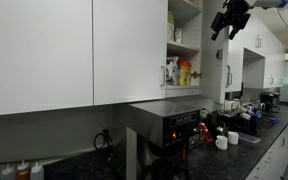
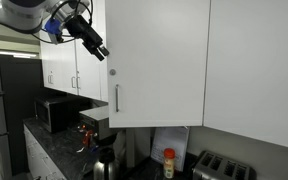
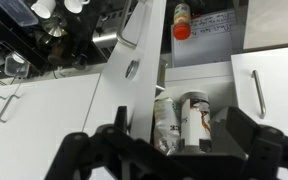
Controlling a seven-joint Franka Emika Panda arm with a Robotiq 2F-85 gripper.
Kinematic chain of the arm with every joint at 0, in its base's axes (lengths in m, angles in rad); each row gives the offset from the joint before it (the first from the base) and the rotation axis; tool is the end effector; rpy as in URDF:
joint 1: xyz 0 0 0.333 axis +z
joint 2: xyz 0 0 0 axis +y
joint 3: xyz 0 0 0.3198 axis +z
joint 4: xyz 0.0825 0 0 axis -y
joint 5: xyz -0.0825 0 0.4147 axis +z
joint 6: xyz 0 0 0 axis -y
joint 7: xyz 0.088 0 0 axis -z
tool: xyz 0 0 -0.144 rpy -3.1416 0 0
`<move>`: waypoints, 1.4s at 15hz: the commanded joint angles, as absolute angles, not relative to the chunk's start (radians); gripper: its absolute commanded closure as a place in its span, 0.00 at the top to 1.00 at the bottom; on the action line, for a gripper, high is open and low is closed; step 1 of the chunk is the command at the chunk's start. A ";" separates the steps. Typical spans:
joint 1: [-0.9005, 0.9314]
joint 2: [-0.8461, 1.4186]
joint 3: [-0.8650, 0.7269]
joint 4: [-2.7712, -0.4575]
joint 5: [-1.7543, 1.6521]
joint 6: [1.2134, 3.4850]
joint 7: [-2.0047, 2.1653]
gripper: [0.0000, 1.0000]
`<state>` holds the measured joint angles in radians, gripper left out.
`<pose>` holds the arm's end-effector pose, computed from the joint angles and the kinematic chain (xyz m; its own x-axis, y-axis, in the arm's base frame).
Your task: Close the second cabinet door
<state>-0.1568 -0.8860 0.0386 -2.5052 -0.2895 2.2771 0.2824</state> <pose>0.3763 -0.0571 0.6037 0.7469 -0.1700 0.6429 -0.3328 -0.9325 0.1401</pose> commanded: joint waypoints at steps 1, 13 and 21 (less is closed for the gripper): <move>-0.153 -0.849 0.055 -2.482 -0.275 2.306 0.241 1.00; -0.186 -0.709 0.056 -2.391 -0.334 2.425 0.175 1.00; -0.153 -0.636 0.042 -2.343 -0.301 2.453 0.144 1.00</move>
<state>-0.1671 -0.6869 0.0561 -2.3800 -0.3210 2.4373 0.1894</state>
